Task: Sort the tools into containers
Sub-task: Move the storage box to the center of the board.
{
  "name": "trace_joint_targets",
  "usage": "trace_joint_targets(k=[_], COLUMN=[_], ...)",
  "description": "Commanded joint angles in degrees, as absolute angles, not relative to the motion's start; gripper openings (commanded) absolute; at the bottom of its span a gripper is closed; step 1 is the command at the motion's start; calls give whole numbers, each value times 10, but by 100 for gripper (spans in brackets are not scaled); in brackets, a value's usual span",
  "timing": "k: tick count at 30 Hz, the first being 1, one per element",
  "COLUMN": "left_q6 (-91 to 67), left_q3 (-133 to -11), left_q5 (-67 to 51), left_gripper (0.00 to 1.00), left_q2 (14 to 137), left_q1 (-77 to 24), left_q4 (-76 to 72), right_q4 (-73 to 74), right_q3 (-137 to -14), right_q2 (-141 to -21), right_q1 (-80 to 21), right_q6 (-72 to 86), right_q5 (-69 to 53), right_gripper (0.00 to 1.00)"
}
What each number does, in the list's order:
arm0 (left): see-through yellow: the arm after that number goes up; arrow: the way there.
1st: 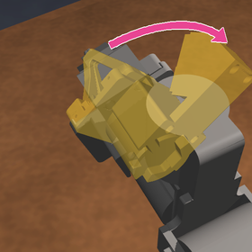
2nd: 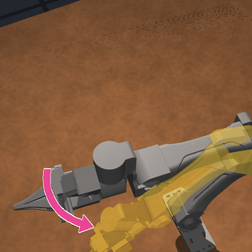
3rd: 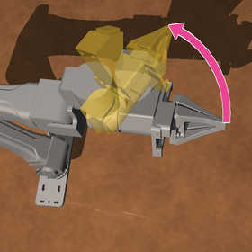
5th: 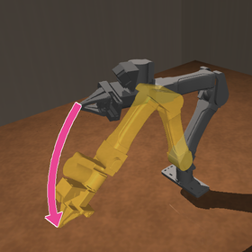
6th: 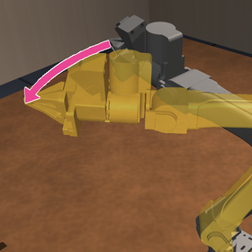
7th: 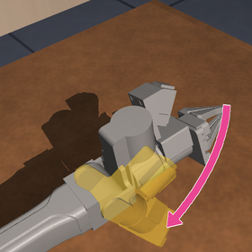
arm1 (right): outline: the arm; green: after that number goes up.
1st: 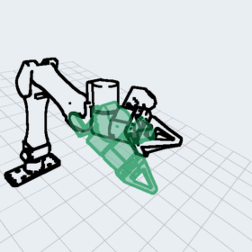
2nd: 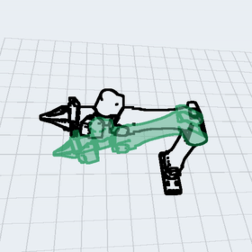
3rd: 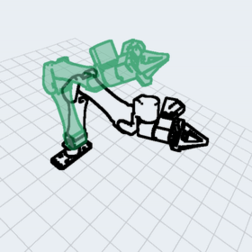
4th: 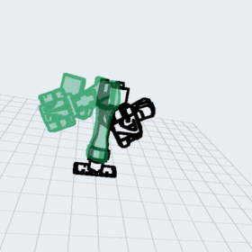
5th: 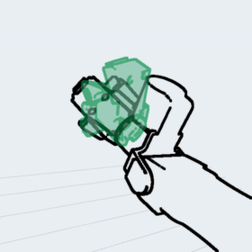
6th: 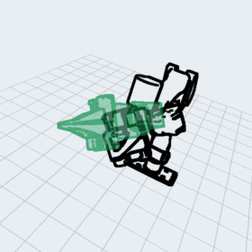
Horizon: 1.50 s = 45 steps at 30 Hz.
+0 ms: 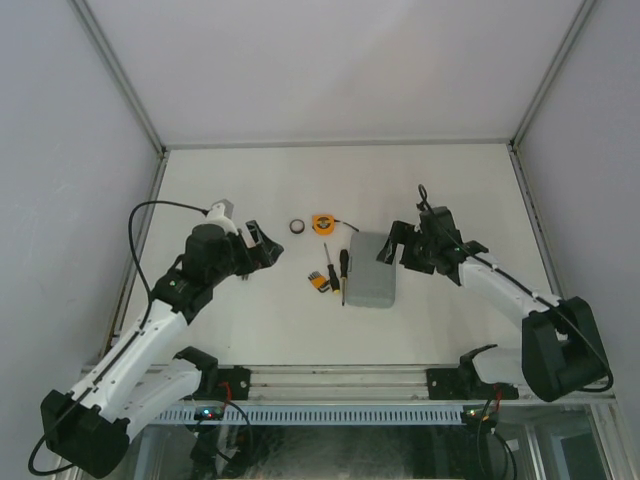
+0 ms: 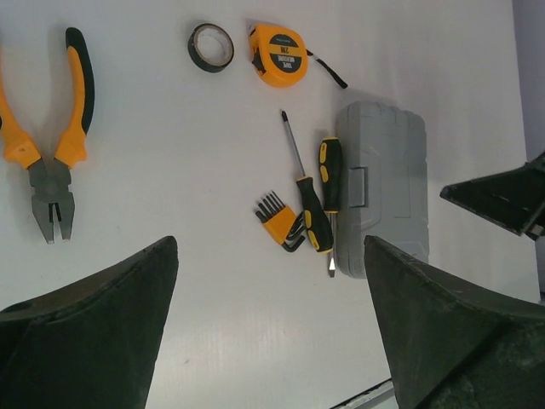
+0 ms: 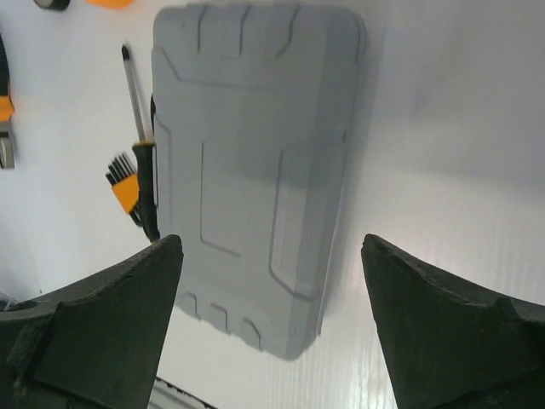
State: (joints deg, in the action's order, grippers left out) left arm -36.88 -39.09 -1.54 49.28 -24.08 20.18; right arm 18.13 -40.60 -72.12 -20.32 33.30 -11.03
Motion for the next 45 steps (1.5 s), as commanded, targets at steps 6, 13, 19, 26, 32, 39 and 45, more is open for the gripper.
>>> trace_joint_targets(k=[6, 13, 19, 26, 32, 39, 45], left_q6=[-363, -374, -413, -404, -388, -392, -398], left_q3=[-377, -360, -347, -350, -355, -342, -345], left_q5=[-28, -13, -25, -27, -17, -5, -16], left_gripper=[100, 100, 100, 99, 94, 83, 77], left_q2=[475, 480, 491, 513, 526, 554, 571], left_q1=[-227, -227, -221, -221, -237, -300, -320], left_q4=[172, 172, 150, 149, 164, 150, 122], right_q4=[102, 117, 145, 193, 208, 225, 249], right_q3=[-452, -453, -440, -433, -428, -412, -399], right_q2=[-821, -851, -847, -853, -861, -854, -830], right_q1=[-184, -190, -201, -251, -327, -349, -307], right_q6=[320, 298, 284, 277, 291, 297, 278], right_q5=[-150, -160, -151, -113, -82, -62, -71], right_gripper=[79, 71, 63, 58, 57, 56, 56])
